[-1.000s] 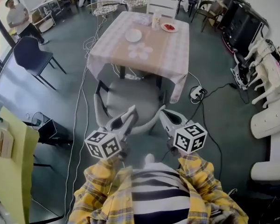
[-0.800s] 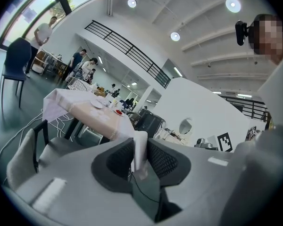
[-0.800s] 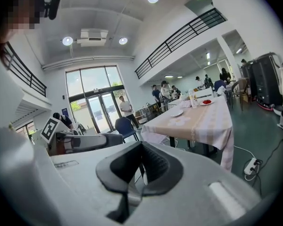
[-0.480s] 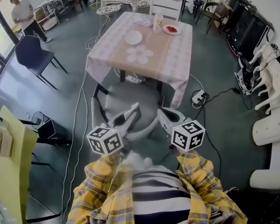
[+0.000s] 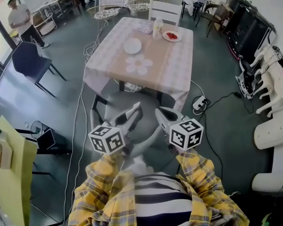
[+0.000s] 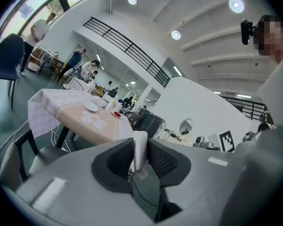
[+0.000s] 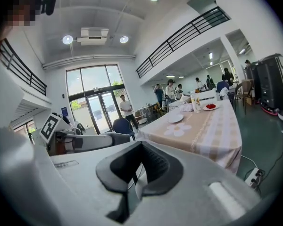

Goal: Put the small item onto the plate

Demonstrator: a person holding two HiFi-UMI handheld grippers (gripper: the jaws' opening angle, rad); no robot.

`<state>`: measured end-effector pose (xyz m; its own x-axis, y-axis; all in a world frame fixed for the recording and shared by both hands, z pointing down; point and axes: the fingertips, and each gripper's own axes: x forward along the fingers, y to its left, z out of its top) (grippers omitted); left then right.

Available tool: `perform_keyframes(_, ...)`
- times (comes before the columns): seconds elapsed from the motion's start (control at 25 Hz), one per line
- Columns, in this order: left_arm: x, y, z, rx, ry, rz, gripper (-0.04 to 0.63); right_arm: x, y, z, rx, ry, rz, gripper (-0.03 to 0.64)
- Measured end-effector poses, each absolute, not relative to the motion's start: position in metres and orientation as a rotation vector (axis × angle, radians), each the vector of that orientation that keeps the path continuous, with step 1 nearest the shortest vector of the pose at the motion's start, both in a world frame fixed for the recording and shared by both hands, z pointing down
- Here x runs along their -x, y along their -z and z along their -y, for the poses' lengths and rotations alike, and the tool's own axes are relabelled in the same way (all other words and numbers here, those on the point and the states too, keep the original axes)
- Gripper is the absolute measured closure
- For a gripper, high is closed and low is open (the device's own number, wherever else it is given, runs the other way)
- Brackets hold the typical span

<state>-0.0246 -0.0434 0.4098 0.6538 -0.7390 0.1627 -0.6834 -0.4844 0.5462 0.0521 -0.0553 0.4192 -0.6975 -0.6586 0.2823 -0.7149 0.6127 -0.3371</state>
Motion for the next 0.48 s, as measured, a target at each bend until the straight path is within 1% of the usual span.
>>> perform_keyframes(0.48,0.055,-0.408,0.101,-2.292,0.160,1.085,0.514,-0.021,-0.417,0.112,-1.142,-0.607,2.661,0.620)
